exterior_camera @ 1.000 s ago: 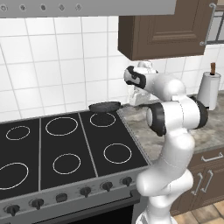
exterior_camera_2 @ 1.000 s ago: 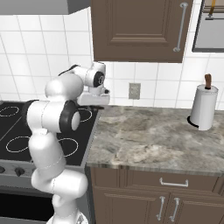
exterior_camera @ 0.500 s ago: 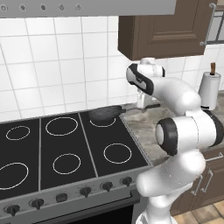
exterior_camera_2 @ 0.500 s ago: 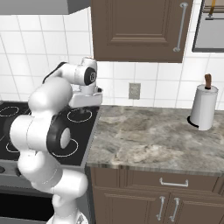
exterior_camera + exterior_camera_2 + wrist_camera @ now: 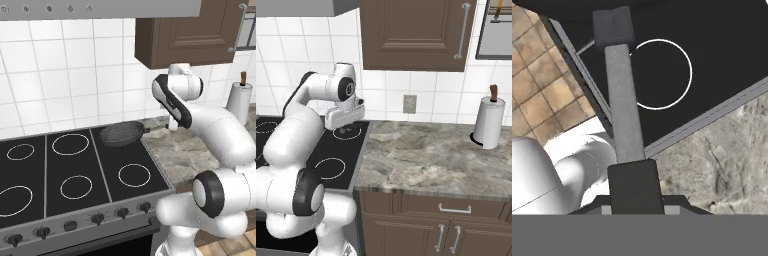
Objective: Move the pot and pan from the stove into the sink.
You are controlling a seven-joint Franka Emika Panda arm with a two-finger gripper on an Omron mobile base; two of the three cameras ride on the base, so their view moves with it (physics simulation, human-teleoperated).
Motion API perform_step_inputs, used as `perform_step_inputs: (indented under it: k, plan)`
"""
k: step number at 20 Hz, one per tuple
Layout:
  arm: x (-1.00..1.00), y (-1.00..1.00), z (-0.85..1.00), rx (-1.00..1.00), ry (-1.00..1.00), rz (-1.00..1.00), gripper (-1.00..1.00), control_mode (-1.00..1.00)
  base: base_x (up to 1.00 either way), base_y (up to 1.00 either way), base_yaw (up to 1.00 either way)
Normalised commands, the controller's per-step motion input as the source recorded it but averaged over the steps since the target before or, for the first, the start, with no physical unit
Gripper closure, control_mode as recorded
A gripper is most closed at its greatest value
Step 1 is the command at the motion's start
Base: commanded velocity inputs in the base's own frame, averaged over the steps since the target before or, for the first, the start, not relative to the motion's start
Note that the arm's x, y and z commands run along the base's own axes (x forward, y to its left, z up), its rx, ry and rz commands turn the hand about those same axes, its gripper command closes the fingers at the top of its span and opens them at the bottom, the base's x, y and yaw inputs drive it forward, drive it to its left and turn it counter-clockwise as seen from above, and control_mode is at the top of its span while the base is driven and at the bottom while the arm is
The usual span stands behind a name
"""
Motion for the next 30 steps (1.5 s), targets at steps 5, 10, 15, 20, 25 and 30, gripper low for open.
perform_step_inputs:
  k: [5,10,15,20,25,30]
  plan:
    - [-0.8,0.0,0.26,0.0,-0.2,0.1,1.0,-1.0,0.0,0.0,0.0]
    - [-0.86,0.0,0.18,0.0,-0.28,0.05,1.0,-1.0,0.0,0.0,0.0]
    - [-0.69,0.0,0.02,0.0,-0.31,0.03,1.0,-1.0,0.0,0.0,0.0]
    - [-0.51,0.0,-0.08,0.06,-0.22,0.01,1.0,-1.0,0.0,0.0,0.0]
    - [-0.17,-0.21,-0.05,0.32,-0.05,0.0,1.0,-1.0,0.0,0.0,0.0]
    - [-0.24,-0.17,-0.02,0.24,-0.09,0.0,1.0,-1.0,0.0,0.0,0.0]
